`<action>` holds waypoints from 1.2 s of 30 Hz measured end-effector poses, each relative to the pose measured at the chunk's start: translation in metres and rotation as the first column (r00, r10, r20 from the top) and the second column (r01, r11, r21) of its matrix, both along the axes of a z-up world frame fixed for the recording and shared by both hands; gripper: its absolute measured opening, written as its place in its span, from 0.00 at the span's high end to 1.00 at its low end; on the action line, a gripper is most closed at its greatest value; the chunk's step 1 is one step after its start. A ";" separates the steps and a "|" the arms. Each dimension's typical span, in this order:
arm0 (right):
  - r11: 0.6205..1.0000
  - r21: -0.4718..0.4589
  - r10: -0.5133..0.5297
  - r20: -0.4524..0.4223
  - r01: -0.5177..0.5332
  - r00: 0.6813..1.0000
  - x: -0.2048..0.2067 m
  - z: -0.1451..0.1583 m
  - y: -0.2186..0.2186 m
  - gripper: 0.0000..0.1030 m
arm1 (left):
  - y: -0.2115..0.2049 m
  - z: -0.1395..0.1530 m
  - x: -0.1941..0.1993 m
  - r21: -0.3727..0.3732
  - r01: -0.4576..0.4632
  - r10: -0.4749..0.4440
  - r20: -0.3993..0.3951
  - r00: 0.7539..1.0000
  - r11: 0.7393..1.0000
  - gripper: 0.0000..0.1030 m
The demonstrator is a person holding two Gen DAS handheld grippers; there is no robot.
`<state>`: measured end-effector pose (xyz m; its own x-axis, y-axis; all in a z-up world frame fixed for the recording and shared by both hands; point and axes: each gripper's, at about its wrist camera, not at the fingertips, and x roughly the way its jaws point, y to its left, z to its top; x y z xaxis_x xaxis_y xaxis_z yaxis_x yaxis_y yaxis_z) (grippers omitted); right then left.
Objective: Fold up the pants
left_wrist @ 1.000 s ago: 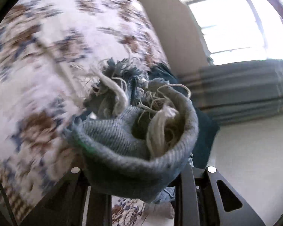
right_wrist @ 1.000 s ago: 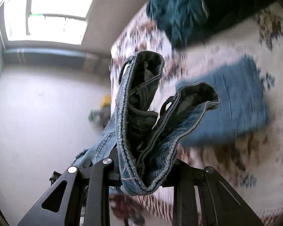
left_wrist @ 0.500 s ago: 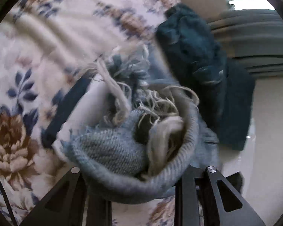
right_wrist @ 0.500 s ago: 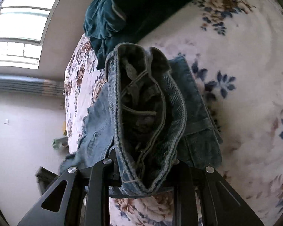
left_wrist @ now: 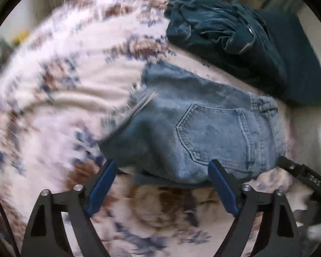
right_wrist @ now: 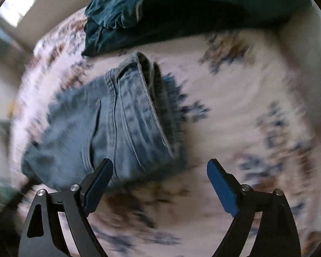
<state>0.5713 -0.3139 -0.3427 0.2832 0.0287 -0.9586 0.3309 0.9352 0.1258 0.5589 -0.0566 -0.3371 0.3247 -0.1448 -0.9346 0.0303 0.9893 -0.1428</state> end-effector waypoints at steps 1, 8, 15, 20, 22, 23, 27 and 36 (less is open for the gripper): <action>0.997 -0.072 0.011 -0.008 -0.012 1.000 -0.009 0.010 0.008 0.11 | -0.003 0.008 -0.006 0.060 0.018 -0.019 0.012 1.000 0.998 0.15; 0.978 -0.206 -0.006 0.056 0.017 0.998 -0.076 0.088 0.027 0.11 | -0.008 0.063 -0.043 0.174 0.061 -0.074 0.074 0.994 0.983 0.15; 0.970 -0.244 0.024 0.182 0.021 0.983 -0.157 0.189 0.034 0.11 | -0.016 0.145 -0.118 0.182 0.065 -0.099 0.182 0.978 0.981 0.15; 0.971 -0.239 0.049 0.252 0.013 0.966 -0.221 0.257 0.041 0.11 | -0.017 0.204 -0.184 0.162 0.058 -0.099 0.254 0.962 0.985 0.15; 0.968 -0.250 0.062 0.276 0.009 0.959 -0.253 0.284 0.045 0.11 | -0.017 0.226 -0.211 0.162 0.053 -0.099 0.284 0.954 0.985 0.15; 0.969 -0.247 0.064 0.284 0.009 0.957 -0.265 0.293 0.046 0.11 | -0.016 0.235 -0.221 0.159 0.050 -0.096 0.293 0.951 0.986 0.15; 0.971 -0.238 0.079 0.316 -0.001 0.945 -0.330 0.342 0.055 0.11 | -0.007 0.270 -0.266 0.140 0.034 -0.079 0.333 0.940 0.990 0.15; 0.958 -0.285 0.118 0.401 0.002 0.908 -0.439 0.431 0.082 0.11 | 0.013 0.337 -0.345 0.146 0.046 -0.104 0.420 0.901 0.988 0.15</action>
<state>0.1327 -0.2317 0.0879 0.6583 -0.1880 -0.7289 0.2494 0.9681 -0.0244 0.2141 -0.0433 0.0002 0.6885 -0.0723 -0.7216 0.1343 0.9905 0.0289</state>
